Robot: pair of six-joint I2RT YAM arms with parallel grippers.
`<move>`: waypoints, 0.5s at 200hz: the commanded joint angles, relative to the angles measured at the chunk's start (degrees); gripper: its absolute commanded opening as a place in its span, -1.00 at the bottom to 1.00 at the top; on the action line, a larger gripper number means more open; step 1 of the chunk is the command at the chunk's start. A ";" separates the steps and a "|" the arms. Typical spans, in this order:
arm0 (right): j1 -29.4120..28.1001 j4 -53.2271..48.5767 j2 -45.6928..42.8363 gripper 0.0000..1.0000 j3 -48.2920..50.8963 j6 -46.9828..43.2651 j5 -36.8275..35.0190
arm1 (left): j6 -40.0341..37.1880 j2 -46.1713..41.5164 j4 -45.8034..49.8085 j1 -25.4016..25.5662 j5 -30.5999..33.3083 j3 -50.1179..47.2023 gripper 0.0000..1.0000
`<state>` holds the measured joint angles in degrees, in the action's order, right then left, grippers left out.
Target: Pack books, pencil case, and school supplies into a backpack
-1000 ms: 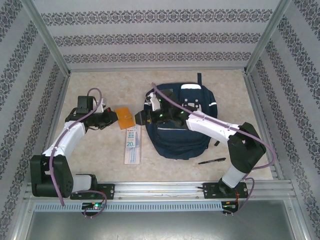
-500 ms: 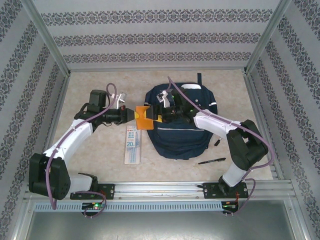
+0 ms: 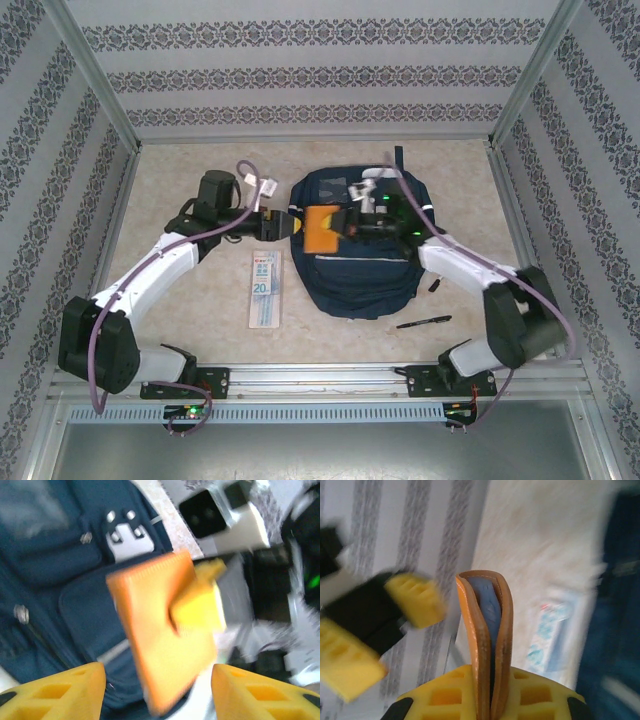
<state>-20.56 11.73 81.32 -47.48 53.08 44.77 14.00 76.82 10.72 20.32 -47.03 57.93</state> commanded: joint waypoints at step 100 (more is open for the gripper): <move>25.92 -34.67 -23.33 -1.00 4.63 -6.91 -28.81 | -42.11 24.33 -1.14 24.78 31.12 10.75 0.43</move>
<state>5.15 -21.08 59.24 -43.94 48.40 15.84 -25.56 98.21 11.09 43.99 -26.15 64.38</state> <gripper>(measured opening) 0.069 0.756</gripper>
